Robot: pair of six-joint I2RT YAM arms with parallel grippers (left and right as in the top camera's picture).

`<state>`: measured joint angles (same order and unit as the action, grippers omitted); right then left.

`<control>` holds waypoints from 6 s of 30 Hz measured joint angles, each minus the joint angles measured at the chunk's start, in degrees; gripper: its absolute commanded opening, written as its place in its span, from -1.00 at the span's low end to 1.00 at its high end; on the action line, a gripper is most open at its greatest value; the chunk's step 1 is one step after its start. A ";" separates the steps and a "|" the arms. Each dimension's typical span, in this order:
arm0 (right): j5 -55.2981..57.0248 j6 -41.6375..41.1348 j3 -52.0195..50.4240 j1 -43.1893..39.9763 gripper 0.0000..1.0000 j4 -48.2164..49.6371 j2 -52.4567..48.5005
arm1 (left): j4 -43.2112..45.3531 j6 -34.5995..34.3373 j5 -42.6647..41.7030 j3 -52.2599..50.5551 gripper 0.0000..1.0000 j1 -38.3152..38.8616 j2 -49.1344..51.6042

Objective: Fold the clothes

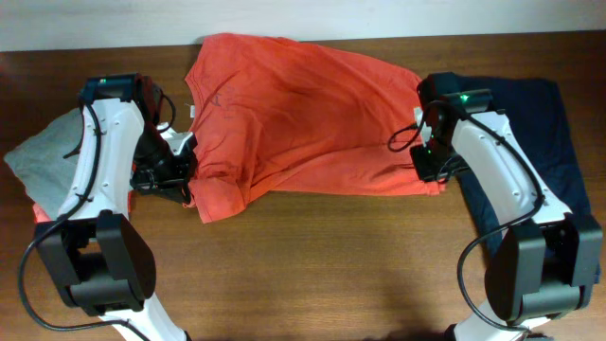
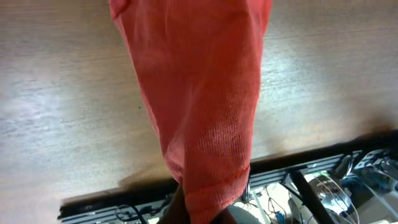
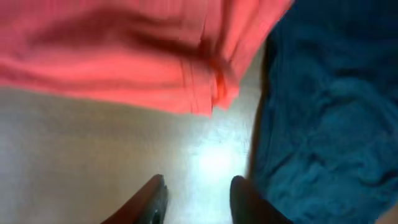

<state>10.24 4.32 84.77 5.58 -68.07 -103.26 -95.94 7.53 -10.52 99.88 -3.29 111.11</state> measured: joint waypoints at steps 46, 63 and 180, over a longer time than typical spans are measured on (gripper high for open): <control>-10.54 -6.21 0.33 -5.03 -0.63 28.28 -18.29 | 3.67 0.00 -0.02 -0.02 -1.00 0.00 0.00; -5.22 -6.23 4.61 -5.03 -0.92 19.71 -18.32 | 3.67 0.00 -0.02 -0.02 -1.00 0.00 0.00; -7.91 -7.39 -1.99 -5.07 -0.91 -5.11 -2.45 | 20.48 -17.99 16.37 -4.33 -0.68 -0.07 -1.49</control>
<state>2.33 -3.07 82.78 0.51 -73.19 -105.71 -75.46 -10.46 5.85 95.55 -3.36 109.62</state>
